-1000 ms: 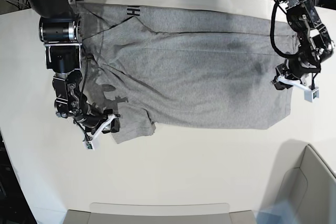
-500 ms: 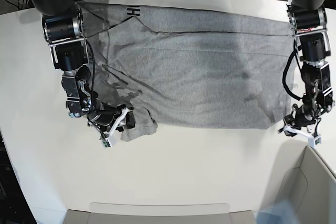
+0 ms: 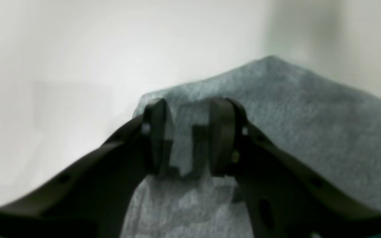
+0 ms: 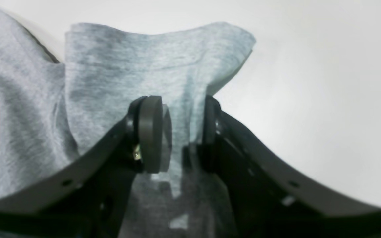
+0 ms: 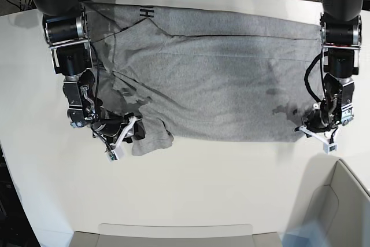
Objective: Fold the T-shirt properly
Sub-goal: 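Reach both grippers to the hem corners of the shirt and grasp, then lift the hem with both grippers and fold it over toward the collar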
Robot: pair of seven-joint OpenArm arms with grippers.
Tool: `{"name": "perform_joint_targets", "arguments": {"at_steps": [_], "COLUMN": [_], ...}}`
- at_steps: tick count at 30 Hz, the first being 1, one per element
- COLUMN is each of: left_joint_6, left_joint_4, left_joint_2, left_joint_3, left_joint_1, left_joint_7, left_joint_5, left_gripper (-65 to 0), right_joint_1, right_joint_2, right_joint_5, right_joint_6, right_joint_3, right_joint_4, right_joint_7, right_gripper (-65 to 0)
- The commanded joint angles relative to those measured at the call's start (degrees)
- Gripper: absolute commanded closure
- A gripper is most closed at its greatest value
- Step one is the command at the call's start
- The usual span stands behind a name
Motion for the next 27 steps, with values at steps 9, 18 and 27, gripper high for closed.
{"name": "perform_joint_targets", "arguments": {"at_steps": [9, 18, 27], "left_joint_6": [-0.53, -0.53, -0.53], "left_joint_4": [0.51, 2.27, 16.16], "left_joint_2": [-0.74, -1.00, -0.74], "left_joint_3": [0.29, -0.33, -16.33], "left_joint_1": [-0.62, 1.58, 10.45], "left_joint_7": [0.00, -5.18, -4.48], "left_joint_5": [-0.29, -0.46, -0.46], "left_gripper": [-20.1, 0.0, 0.0], "right_joint_1": [-0.22, -0.13, -3.38], "right_joint_2": [0.89, 0.71, 1.06], "right_joint_5": [-3.83, -3.74, -3.56], "right_joint_6": [-1.19, -1.19, -1.28], "right_joint_3": [-0.67, -0.49, -0.14], "right_joint_4": [-0.26, 4.66, 16.71], "right_joint_7": [-5.38, -4.94, -5.47], "right_gripper": [-17.7, 0.0, 0.0]}}
